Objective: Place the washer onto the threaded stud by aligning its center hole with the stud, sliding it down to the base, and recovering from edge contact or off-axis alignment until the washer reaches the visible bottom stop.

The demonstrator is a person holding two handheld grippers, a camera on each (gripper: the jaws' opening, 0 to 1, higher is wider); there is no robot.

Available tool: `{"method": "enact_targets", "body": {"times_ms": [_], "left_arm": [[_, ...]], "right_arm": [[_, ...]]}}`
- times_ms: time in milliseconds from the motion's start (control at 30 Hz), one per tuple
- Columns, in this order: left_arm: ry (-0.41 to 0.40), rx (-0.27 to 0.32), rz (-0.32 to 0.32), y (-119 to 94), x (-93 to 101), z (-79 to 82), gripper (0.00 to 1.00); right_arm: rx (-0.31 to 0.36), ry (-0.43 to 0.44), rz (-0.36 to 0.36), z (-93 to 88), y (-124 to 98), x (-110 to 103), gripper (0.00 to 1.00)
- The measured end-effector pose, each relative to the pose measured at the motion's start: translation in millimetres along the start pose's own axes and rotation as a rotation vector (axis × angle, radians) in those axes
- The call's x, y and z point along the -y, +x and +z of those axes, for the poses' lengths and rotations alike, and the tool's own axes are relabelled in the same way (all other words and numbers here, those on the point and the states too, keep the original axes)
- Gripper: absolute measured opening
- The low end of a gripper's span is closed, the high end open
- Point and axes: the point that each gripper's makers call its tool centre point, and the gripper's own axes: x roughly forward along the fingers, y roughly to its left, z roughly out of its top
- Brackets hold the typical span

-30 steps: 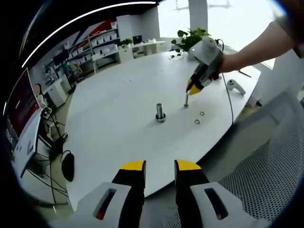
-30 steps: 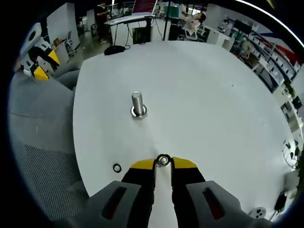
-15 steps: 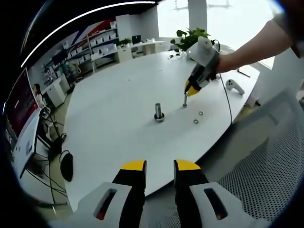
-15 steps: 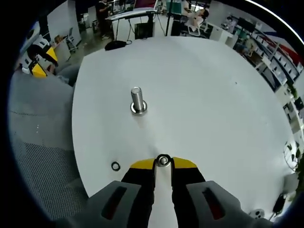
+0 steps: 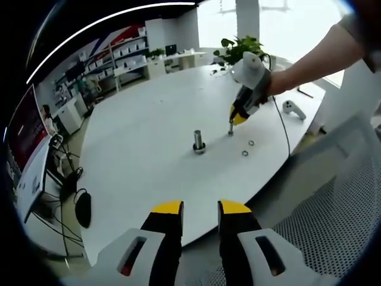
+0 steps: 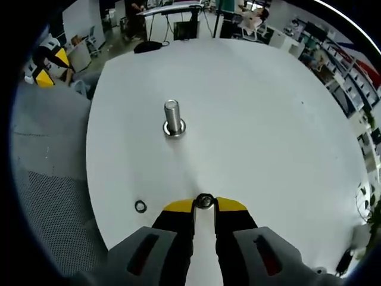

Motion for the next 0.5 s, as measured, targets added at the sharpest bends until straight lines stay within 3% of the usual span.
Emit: {"method": "enact_targets", "body": {"times_ms": [500], "left_arm": [[-0.001,-0.016,-0.014,1.3,2.0,-2.2,0.20]], "right_arm": [[-0.053,0.009,0.022,-14.6,27.1,3.9,0.14]]}}
